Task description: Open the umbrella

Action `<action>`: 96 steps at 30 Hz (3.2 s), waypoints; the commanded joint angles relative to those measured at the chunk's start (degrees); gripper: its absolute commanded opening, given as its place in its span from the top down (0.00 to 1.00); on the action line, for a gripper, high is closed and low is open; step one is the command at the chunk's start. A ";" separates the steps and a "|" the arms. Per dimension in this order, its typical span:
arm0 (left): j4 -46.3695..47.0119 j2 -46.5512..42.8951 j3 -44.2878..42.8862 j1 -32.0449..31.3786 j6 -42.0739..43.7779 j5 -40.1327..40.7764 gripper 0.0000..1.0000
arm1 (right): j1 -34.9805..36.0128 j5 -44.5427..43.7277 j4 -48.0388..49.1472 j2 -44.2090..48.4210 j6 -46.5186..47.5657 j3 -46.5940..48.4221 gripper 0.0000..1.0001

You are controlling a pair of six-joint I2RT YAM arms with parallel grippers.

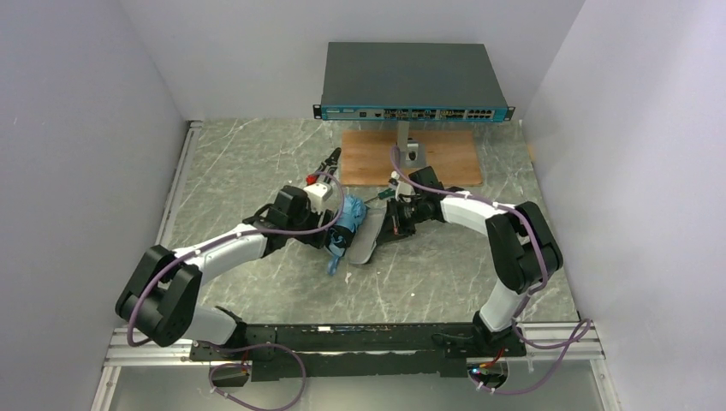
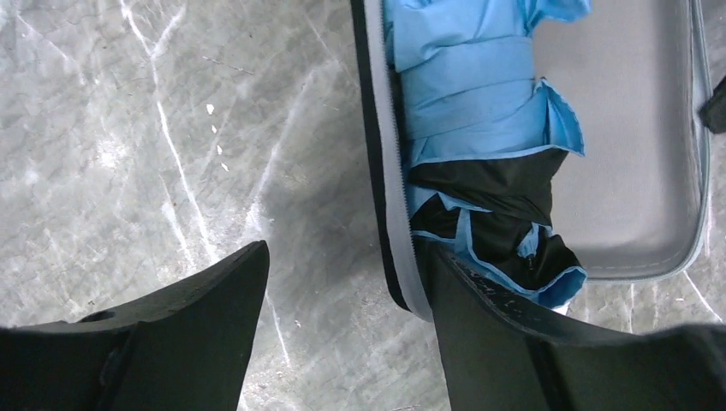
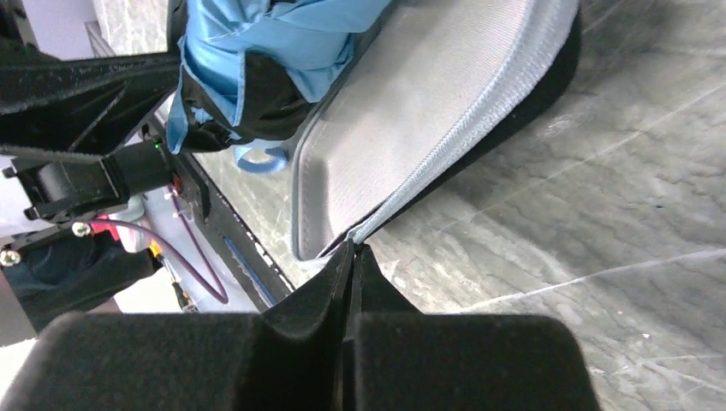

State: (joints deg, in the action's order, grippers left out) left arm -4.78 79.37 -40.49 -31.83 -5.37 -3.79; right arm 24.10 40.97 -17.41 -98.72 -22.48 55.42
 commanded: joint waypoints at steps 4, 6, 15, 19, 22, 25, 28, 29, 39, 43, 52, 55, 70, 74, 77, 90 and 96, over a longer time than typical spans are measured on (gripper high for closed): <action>1.67 -8.64 -2.30 0.66 2.10 -4.12 0.26 | 0.02 5.45 5.54 5.34 -0.48 -2.15 1.00; 1.13 -11.07 -3.70 -0.54 3.11 -2.91 0.27 | 0.13 5.93 6.35 6.64 -0.96 -2.71 1.00; 0.80 -8.71 -9.34 -9.32 1.30 -6.87 0.39 | 0.23 6.62 8.35 9.26 -3.01 -4.44 1.00; 0.43 -2.37 -11.24 -9.68 0.06 -4.99 0.43 | 0.28 6.22 7.29 9.64 -2.08 -4.64 1.00; -0.19 2.08 -13.02 -9.67 0.83 -1.94 0.43 | 0.18 5.54 6.64 9.94 -1.10 -5.28 1.00; -1.04 5.40 -14.38 -9.65 1.16 0.31 0.36 | 0.16 5.17 6.21 9.65 -0.35 -5.73 1.00; -2.10 9.53 -16.12 -10.05 1.98 1.54 0.30 | 0.16 4.64 5.76 9.06 0.20 -5.64 1.00; -2.79 11.06 -16.94 -10.17 1.98 2.57 0.30 | 0.07 4.42 5.27 8.84 0.55 -5.48 1.00; -7.73 21.14 -18.66 -10.77 4.66 3.62 0.44 | -1.62 -5.40 -3.14 8.18 5.64 -3.20 1.00; -8.11 20.11 -19.63 -10.62 7.21 2.87 0.64 | -2.77 -12.25 -6.31 8.76 7.78 -2.36 1.00; -5.57 10.15 -19.66 -10.35 7.34 -8.51 1.00 | -4.50 -18.02 -9.84 11.14 10.44 -3.07 1.00; -5.24 7.05 -20.37 -10.28 6.45 -11.81 1.00 | -5.54 -19.70 -10.54 11.96 11.32 -3.38 1.00; -10.44 -4.43 -22.16 -2.29 10.86 -18.41 1.00 | -18.95 -24.61 -19.72 14.36 21.89 -0.59 1.00; -12.00 -7.02 -20.61 -0.48 14.28 -17.63 1.00 | -27.52 -25.77 -21.80 14.27 27.77 0.76 1.00; -12.52 -9.03 -18.43 0.70 15.62 -17.69 1.00 | -33.68 -26.39 -23.19 12.93 32.32 2.00 1.00; -19.36 -14.57 -14.24 4.91 21.28 -21.33 1.00 | -45.61 -22.83 -26.69 5.75 46.94 13.01 0.52; -25.92 -13.98 -18.64 5.64 23.10 -29.54 1.00 | -45.56 -14.27 -29.79 12.06 50.13 14.82 0.18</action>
State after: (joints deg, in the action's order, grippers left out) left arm -28.82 67.20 -54.02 -26.81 15.68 -25.21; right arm -21.43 19.22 -43.90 -92.64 23.46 67.02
